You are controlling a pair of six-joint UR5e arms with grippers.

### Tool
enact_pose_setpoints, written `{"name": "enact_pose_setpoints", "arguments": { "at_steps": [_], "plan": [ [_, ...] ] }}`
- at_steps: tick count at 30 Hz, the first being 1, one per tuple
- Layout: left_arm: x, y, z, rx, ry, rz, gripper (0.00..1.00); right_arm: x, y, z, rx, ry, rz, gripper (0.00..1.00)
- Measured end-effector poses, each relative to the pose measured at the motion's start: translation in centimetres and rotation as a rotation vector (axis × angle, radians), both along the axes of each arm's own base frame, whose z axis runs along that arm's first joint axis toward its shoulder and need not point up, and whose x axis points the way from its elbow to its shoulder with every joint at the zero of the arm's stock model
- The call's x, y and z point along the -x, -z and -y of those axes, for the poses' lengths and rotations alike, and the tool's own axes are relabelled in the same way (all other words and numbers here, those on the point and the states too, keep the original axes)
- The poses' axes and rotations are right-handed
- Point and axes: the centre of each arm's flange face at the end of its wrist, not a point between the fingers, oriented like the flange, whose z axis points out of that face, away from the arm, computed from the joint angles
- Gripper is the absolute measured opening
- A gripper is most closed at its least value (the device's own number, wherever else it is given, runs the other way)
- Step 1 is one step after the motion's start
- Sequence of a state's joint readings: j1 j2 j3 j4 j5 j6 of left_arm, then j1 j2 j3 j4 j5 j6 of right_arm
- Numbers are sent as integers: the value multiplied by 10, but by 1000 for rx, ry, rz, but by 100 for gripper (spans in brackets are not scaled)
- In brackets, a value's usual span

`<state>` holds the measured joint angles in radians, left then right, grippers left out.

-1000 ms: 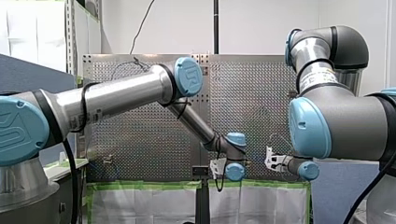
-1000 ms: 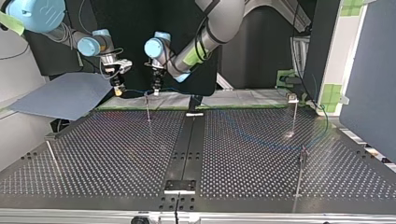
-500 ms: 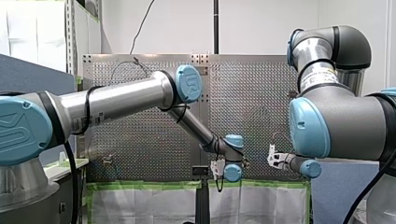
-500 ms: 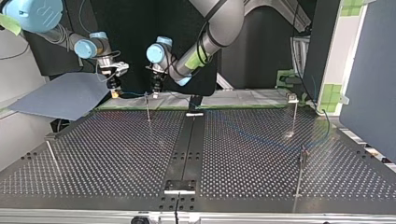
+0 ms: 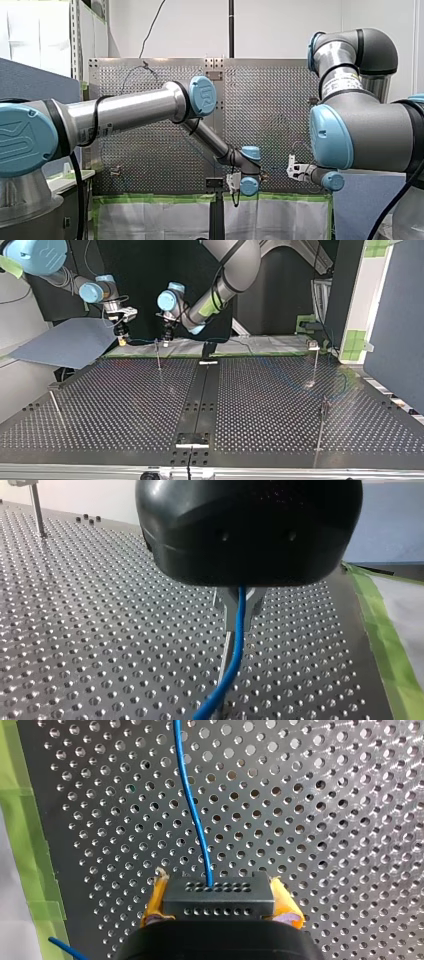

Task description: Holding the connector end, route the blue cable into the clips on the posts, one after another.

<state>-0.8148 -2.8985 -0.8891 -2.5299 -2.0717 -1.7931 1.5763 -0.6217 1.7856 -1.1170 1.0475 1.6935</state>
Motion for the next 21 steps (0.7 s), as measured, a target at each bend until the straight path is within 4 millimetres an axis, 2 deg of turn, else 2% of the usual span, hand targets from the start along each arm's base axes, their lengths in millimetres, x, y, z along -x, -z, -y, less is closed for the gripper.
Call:
{"name": "enact_pose_setpoints", "arguments": {
  "at_steps": [4,12,17,21],
  "plan": [
    [-2,0,-1,1,4,0,0,3,4,4,-5,13,0,0],
    [1,-2,3,-3,13,3,0,22,5,11,-15,71,19,0],
    [3,-7,5,-8,15,5,0,22,6,11,-12,68,11,0],
    [6,-22,9,-13,17,4,0,19,6,11,-7,59,-3,0]
  ]
}}
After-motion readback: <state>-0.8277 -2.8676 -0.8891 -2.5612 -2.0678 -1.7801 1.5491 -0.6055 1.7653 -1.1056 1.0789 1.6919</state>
